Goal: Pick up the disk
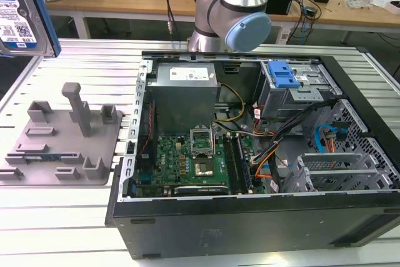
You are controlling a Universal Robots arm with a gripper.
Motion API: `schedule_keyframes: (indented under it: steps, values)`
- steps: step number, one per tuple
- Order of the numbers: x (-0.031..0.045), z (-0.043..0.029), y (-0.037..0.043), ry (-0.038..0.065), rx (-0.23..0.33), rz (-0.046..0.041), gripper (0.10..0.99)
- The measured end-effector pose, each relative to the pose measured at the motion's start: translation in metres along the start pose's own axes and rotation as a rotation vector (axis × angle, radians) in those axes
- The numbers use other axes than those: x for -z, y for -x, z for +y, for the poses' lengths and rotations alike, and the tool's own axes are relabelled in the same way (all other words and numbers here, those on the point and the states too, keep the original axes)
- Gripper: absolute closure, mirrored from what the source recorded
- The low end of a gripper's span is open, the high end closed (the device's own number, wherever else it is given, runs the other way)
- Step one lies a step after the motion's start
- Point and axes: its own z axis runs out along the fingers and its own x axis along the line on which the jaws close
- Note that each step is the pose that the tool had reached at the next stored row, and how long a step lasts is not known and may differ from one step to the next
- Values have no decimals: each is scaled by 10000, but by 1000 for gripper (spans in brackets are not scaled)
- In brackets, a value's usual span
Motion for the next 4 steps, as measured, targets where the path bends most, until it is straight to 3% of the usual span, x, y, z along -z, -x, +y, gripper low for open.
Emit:
schedule_keyframes:
  steps: [4]
  values:
    - [2, 0, 0, 0, 0, 0, 722]
